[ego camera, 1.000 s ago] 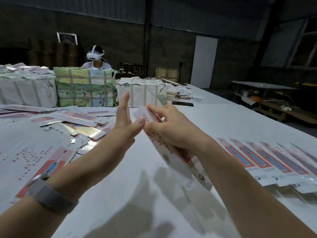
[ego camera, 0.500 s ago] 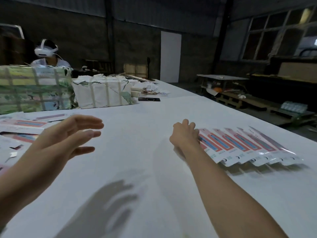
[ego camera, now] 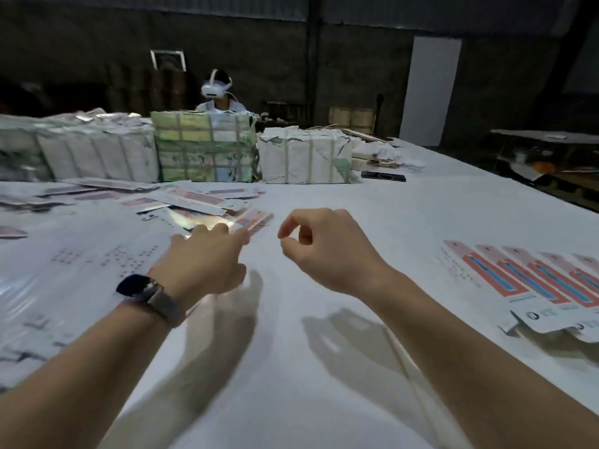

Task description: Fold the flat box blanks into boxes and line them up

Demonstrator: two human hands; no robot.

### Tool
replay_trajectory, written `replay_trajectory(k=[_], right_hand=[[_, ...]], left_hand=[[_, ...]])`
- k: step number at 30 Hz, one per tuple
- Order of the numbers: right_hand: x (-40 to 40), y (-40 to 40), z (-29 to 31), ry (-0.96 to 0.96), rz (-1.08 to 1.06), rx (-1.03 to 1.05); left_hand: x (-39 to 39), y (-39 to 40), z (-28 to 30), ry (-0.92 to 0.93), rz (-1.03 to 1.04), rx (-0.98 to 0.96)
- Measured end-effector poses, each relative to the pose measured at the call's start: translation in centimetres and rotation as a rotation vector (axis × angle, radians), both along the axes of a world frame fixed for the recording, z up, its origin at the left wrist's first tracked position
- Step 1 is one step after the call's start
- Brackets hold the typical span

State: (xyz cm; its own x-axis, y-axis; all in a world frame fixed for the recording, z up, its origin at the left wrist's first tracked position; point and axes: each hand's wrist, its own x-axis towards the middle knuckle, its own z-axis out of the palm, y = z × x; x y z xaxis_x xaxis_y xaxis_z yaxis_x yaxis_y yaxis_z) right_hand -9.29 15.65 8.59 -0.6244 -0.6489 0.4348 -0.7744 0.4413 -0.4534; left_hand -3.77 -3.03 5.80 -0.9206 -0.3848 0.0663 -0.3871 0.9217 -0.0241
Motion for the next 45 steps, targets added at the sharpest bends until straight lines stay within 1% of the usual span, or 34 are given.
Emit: replay_trajectory(k=[2,4,6,9,12,17,21,23,25,28,32,34,36,38,39,42,43,45], right_hand=[[0.9,-0.5,-0.6,-0.002,0.05,0.065],[1.2,-0.7,-1.1,0.007,0.07,0.085],[1.3,-0.9,-1.3,0.021,0.076,0.08],[1.0,-0.9,-1.6,0.034,0.075,0.072],[0.8,-0.9,-1.7,0.018,0.067,0.059],[0.6,-1.0,-2.3,0.01,0.069,0.068],[0.4,-1.1,-2.5,0.009,0.063,0.078],[0.3,-1.1,-2.6,0.014,0.06,0.086],[0.1,-1.0,-2.8,0.014,0.056,0.103],[-0.1,-1.0,-3.0,0.007,0.051,0.135],[-0.2,-1.0,-3.1,0.007,0.041,0.133],[-0.3,-1.0,-3.1,0.006,0.044,0.127],[-0.3,-1.0,-3.0,0.001,0.048,0.111],[-0.3,-1.1,-3.0,-0.001,0.048,0.083],[-0.2,-1.1,-3.0,-0.001,0.052,0.064],[-0.3,-1.1,-2.6,0.015,0.057,-0.034],[-0.5,-1.1,-2.4,0.02,0.05,-0.091],[-0.7,-1.0,-1.9,0.013,0.032,-0.251]], left_hand=[[0.9,-2.0,-0.3,-0.089,0.142,-0.038],[1.5,-3.0,-0.7,-0.142,0.185,-0.013],[1.5,-3.1,-1.1,-0.197,0.16,-0.018],[1.6,-2.7,-0.8,-0.216,0.117,-0.05],[1.8,-2.7,-0.4,-0.265,0.103,-0.037],[1.7,-3.0,-0.1,-0.249,0.082,0.004],[2.1,-4.1,1.0,-0.258,0.171,-0.016],[2.5,-4.7,1.4,-0.244,0.235,-0.049],[2.7,-5.2,1.6,-0.219,0.262,-0.04],[2.8,-5.6,1.4,-0.212,0.246,-0.03],[2.2,-5.2,0.4,-0.209,0.147,-0.065],[2.1,-4.9,0.4,-0.243,0.104,-0.062],[2.0,-4.7,0.9,-0.284,0.075,-0.02],[1.6,-4.1,1.6,-0.228,0.048,0.045],[1.4,-3.7,1.9,-0.154,0.028,0.063],[1.0,-1.6,2.9,0.158,-0.082,0.096],[1.0,-0.7,3.3,0.266,-0.137,0.142],[1.2,1.2,4.4,0.447,-0.252,0.338]])
